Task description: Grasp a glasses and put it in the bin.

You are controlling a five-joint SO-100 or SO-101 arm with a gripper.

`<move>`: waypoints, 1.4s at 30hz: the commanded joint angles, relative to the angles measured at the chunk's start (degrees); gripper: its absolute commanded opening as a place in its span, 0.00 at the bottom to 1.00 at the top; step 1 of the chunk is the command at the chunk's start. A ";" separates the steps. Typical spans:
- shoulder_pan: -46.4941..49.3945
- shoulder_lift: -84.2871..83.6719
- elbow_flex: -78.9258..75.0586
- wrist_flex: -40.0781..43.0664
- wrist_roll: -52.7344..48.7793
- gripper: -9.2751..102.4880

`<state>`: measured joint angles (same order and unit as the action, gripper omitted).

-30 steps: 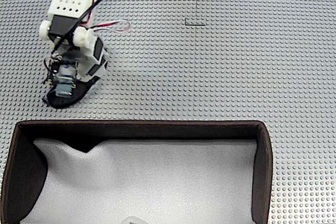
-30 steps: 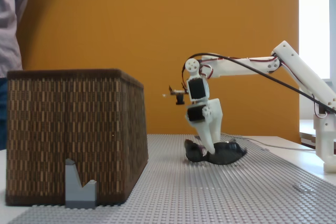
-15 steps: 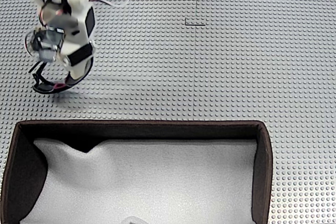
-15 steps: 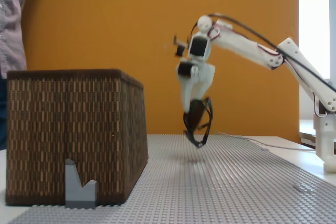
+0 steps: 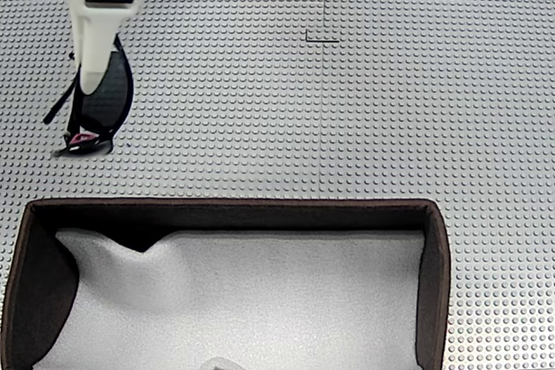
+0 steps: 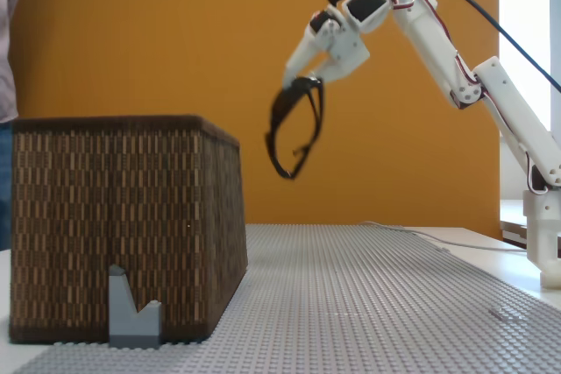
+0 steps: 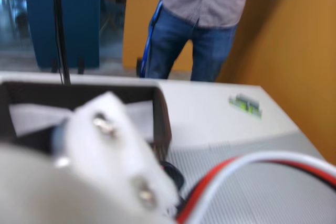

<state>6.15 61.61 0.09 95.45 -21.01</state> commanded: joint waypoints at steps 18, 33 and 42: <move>-4.31 -9.76 -7.03 -39.38 17.58 0.08; -6.68 -15.73 -6.94 -30.23 19.78 0.42; -4.22 -7.12 -6.94 -15.56 21.71 0.44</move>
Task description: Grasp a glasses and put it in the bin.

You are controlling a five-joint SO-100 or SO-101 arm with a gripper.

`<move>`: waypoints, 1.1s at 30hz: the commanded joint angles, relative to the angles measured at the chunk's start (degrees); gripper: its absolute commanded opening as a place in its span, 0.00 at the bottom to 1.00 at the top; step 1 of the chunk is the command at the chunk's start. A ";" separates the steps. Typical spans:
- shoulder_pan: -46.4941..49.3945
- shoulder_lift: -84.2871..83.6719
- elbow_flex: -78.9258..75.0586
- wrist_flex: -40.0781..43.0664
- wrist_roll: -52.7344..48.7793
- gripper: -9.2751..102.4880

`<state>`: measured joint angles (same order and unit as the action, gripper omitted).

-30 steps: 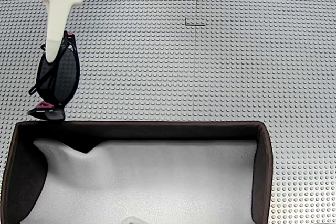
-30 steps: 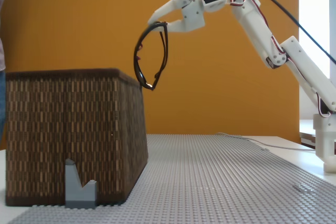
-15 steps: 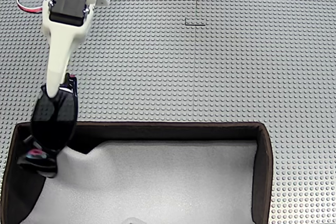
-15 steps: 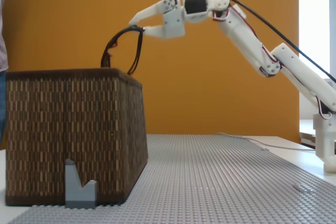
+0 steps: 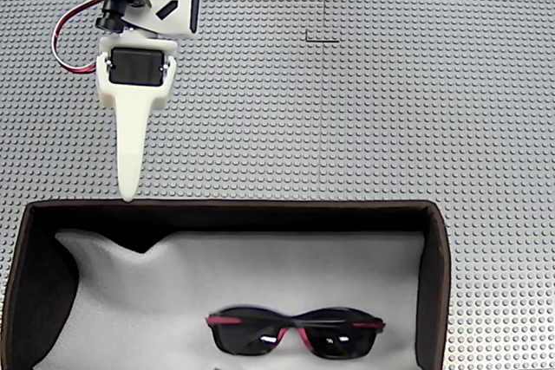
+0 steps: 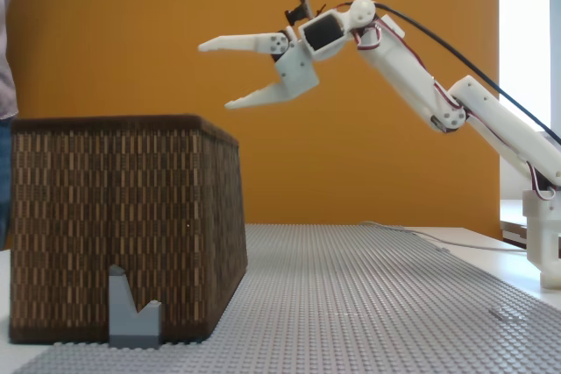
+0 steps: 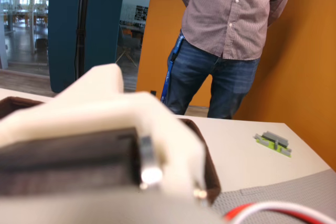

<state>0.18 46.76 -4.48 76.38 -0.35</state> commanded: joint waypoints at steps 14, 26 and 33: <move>9.32 41.48 5.19 23.64 -0.79 0.08; 14.50 66.97 23.64 27.69 -1.49 0.08; 9.84 103.45 75.06 7.56 2.11 0.08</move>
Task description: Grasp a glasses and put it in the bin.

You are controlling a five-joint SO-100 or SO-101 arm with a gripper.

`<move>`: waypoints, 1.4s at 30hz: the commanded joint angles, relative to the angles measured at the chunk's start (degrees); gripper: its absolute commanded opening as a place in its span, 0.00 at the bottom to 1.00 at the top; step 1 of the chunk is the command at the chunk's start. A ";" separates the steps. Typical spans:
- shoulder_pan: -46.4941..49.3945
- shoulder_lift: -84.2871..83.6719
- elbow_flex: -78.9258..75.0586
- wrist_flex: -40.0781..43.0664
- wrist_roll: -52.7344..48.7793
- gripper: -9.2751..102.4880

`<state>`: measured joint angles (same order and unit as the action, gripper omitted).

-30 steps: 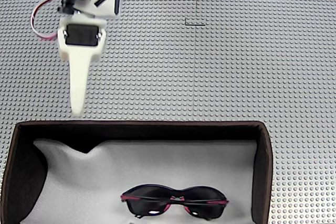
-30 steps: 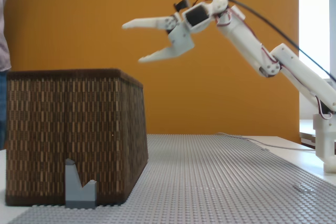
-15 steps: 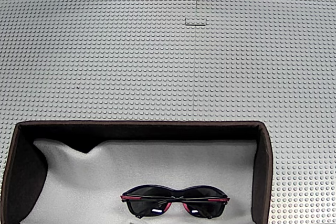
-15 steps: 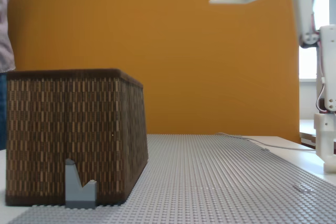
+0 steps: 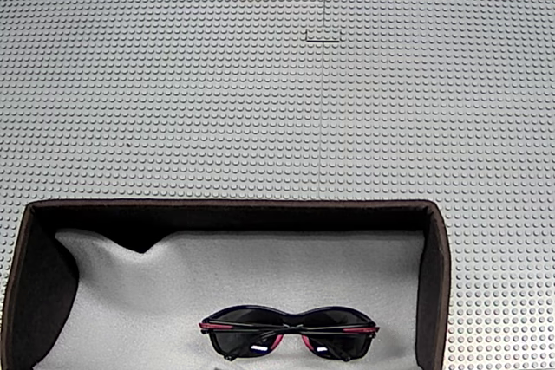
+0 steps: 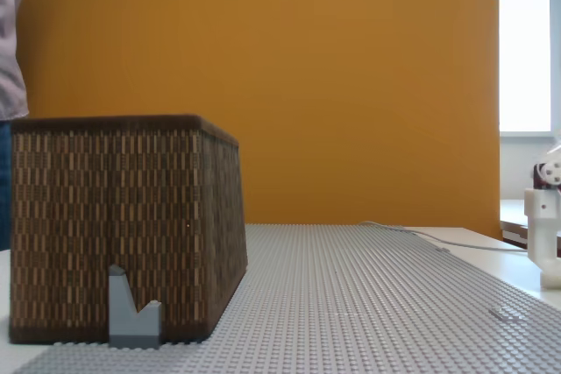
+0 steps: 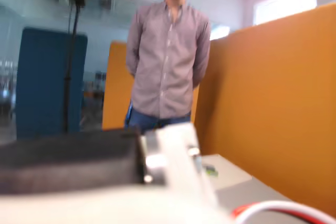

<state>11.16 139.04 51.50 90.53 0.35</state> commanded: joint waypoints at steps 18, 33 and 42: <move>-6.15 29.53 52.82 -10.11 -1.32 0.08; -6.50 32.61 61.70 -10.11 -0.09 0.08; -7.91 34.72 64.95 -11.07 -0.88 0.08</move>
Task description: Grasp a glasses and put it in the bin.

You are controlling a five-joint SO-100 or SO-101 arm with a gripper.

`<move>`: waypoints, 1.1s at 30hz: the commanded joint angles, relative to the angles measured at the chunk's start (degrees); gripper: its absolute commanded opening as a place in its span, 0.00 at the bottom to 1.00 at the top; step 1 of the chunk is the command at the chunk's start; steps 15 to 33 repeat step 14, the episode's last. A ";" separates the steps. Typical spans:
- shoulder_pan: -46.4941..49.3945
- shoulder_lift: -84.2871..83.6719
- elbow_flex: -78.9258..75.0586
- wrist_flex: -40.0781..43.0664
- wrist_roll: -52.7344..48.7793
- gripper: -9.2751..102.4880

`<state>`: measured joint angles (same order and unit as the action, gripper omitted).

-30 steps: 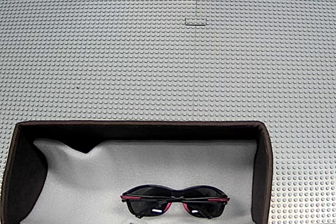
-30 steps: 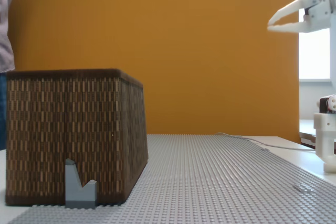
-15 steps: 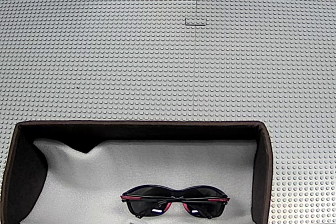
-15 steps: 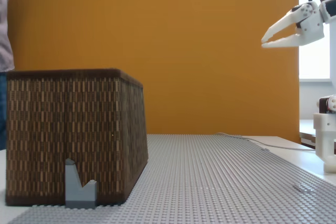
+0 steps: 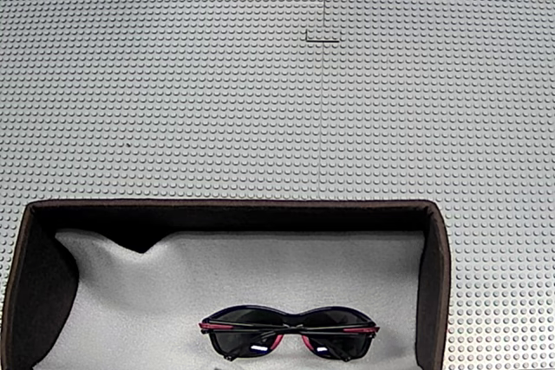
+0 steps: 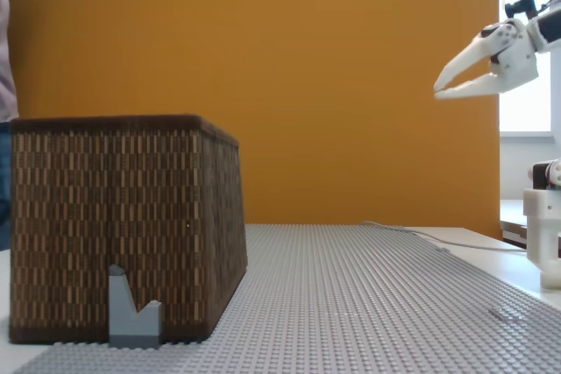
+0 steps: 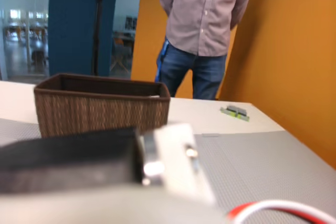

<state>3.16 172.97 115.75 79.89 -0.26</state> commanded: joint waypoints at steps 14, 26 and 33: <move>-1.49 1.76 1.67 0.35 -0.09 0.08; -1.49 1.76 1.67 0.35 -0.09 0.08; -1.49 1.76 1.67 0.35 -0.09 0.08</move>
